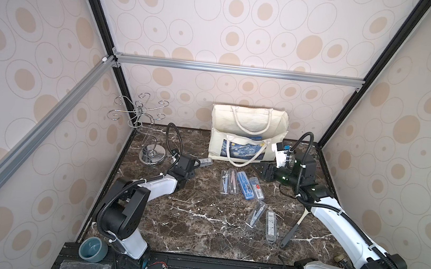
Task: Put the compass set into the canvas bag
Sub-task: Pick up the compass set at the center of the board.
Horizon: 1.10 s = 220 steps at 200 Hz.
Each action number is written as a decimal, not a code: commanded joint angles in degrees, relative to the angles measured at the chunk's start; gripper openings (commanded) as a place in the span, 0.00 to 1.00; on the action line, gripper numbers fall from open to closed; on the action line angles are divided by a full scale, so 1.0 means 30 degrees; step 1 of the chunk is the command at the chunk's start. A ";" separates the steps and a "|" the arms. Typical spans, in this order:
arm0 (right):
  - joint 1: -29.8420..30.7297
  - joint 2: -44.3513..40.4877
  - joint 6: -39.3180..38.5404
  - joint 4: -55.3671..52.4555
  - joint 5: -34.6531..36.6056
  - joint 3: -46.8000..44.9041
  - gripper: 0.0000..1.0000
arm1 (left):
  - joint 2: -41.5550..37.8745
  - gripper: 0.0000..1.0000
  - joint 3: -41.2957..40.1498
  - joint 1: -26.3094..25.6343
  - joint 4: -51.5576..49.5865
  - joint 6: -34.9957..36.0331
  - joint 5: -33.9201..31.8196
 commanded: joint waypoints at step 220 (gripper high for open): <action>0.1037 0.0503 -0.0443 0.0530 0.0757 -0.0021 0.62 | 0.7078 0.64 0.6137 0.1869 -0.6272 -0.0941 0.0225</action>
